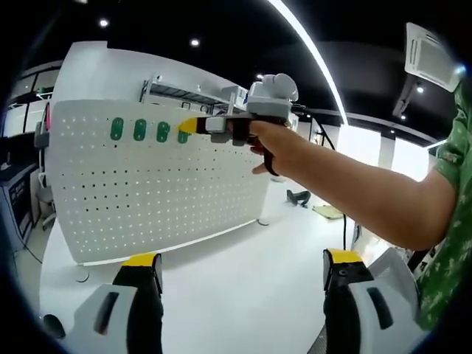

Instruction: Insert the hook assembly into the mounting plate slot until the hook locks in place.

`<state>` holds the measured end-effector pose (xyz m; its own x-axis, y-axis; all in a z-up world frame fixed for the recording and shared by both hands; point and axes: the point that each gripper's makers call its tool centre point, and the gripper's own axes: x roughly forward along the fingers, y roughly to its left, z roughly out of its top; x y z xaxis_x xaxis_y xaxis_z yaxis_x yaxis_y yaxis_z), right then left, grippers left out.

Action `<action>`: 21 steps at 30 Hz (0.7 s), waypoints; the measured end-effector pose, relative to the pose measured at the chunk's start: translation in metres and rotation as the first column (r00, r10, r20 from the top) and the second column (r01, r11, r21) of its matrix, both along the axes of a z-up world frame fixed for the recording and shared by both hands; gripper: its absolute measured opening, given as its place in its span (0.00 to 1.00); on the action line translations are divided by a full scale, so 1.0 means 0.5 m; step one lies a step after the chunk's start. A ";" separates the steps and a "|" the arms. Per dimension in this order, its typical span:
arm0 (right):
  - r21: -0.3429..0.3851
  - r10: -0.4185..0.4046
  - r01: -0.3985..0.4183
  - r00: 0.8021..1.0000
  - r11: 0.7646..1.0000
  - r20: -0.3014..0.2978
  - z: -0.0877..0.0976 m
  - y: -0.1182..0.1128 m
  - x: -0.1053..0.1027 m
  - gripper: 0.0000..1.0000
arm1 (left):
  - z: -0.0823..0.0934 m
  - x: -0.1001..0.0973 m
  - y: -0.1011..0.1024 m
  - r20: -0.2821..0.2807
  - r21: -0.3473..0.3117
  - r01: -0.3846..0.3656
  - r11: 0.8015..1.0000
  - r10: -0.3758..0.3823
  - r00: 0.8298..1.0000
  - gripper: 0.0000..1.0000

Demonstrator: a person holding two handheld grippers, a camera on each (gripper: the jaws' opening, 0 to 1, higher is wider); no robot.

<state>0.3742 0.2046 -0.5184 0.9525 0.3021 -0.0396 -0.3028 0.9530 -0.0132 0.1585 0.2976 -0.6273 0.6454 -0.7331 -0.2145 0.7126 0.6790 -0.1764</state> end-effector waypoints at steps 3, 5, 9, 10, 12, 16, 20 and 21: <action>-0.002 0.010 -0.010 1.000 1.000 0.002 0.000 -0.003 -0.019 0.60 | 0.005 -0.007 -0.001 0.005 0.002 -0.007 1.000 0.007 1.000 0.93; -0.003 0.018 -0.018 1.000 1.000 0.002 0.000 -0.004 -0.030 0.60 | 0.007 -0.012 -0.003 0.008 0.004 -0.009 1.000 0.009 1.000 0.93; 0.008 0.040 -0.040 0.999 0.999 0.000 -0.001 -0.005 -0.060 0.60 | 0.012 -0.022 -0.004 0.014 0.012 -0.016 1.000 0.016 1.000 0.93; 0.003 0.042 -0.042 0.999 0.999 0.000 -0.003 -0.005 -0.067 0.60 | 0.014 -0.024 -0.003 0.016 0.014 -0.021 1.000 0.021 1.000 0.93; -0.001 0.049 -0.049 0.999 0.999 0.000 -0.005 -0.006 -0.083 0.60 | 0.016 -0.028 -0.001 0.019 0.016 -0.028 0.999 0.028 0.999 0.93; 0.020 0.063 -0.063 0.998 0.998 0.000 -0.004 -0.015 -0.111 0.60 | 0.020 -0.035 0.001 0.026 0.018 -0.042 0.999 0.042 0.999 0.93; 0.018 0.081 -0.081 0.997 0.997 -0.002 -0.008 -0.019 -0.141 0.60 | 0.024 -0.042 0.000 0.032 0.023 -0.054 0.998 0.053 0.998 0.93; 0.037 0.086 -0.086 0.996 0.996 -0.002 -0.007 -0.026 -0.156 0.61 | 0.025 -0.045 -0.001 0.034 0.024 -0.057 0.998 0.056 0.998 0.93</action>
